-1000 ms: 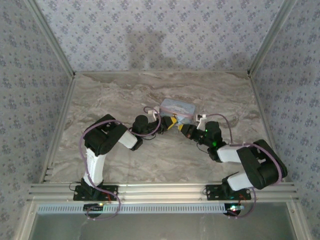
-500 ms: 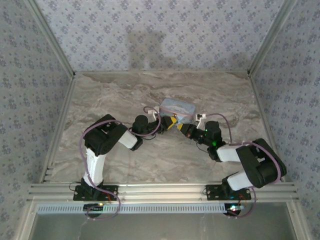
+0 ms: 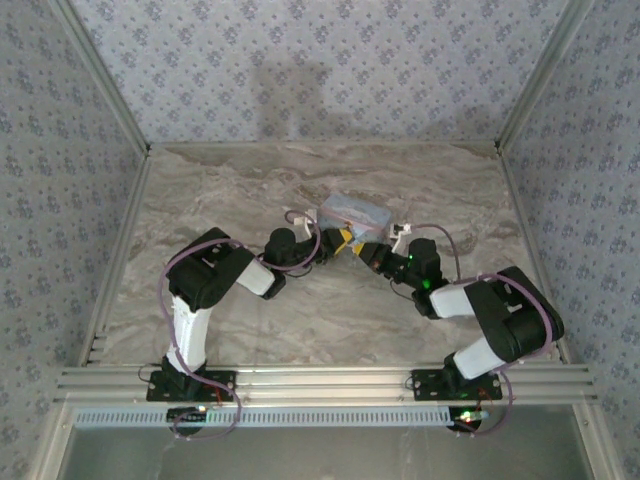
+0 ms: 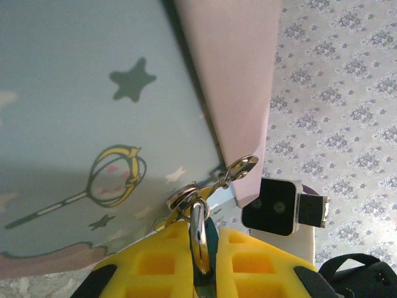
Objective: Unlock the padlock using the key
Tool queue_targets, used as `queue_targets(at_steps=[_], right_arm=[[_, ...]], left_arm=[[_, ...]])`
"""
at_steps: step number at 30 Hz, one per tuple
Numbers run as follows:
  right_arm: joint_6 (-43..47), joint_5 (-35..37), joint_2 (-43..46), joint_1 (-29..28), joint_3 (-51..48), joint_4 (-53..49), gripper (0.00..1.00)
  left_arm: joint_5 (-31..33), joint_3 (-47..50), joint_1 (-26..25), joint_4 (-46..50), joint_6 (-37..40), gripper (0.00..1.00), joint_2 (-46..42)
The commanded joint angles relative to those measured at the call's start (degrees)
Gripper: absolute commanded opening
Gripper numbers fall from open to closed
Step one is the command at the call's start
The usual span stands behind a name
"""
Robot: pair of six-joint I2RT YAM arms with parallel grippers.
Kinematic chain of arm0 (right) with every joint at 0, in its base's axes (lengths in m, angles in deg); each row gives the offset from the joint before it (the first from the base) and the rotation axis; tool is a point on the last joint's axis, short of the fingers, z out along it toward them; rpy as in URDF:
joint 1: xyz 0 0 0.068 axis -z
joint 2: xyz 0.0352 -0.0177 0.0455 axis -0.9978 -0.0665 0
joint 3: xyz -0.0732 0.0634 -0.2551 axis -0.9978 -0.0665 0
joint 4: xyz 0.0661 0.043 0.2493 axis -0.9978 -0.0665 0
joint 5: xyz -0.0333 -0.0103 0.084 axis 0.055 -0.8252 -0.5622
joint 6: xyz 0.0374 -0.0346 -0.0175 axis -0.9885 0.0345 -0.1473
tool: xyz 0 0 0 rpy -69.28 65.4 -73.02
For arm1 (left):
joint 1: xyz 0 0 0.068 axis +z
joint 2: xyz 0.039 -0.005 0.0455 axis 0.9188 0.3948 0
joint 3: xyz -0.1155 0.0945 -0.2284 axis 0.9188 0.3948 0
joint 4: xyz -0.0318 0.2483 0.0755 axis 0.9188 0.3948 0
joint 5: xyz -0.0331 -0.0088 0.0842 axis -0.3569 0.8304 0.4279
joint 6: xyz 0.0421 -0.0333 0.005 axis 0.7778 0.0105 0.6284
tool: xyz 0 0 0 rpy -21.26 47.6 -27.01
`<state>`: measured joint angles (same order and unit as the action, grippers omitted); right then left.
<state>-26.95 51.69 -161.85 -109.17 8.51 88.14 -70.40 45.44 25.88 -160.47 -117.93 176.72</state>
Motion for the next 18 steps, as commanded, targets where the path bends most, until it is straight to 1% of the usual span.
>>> queue_targets(at_steps=[1,5,10,15,18], right_arm=[[-0.7,1.9,0.1,0.6,1.9,1.6,0.00],[0.4,2.4,1.9,1.4,2.1,-2.1,0.00],[0.7,2.0,2.7,2.5,2.1,-3.4,0.00],[0.2,0.5,2.0,2.1,3.3,-3.5,0.00],[-2.8,0.4,0.9,2.3,3.1,-1.0,0.00]], left_arm=[[-5.4,-1.5,-1.8,-4.3,0.1,0.03,0.2],[-5.6,-1.6,-1.8,-4.3,0.1,0.03,0.1],[-5.8,-2.0,-1.8,-4.3,0.0,0.03,0.2],[-5.8,-2.0,-1.8,-4.3,0.0,0.03,0.2],[-5.8,-2.2,-1.9,-4.3,0.1,0.03,0.1]])
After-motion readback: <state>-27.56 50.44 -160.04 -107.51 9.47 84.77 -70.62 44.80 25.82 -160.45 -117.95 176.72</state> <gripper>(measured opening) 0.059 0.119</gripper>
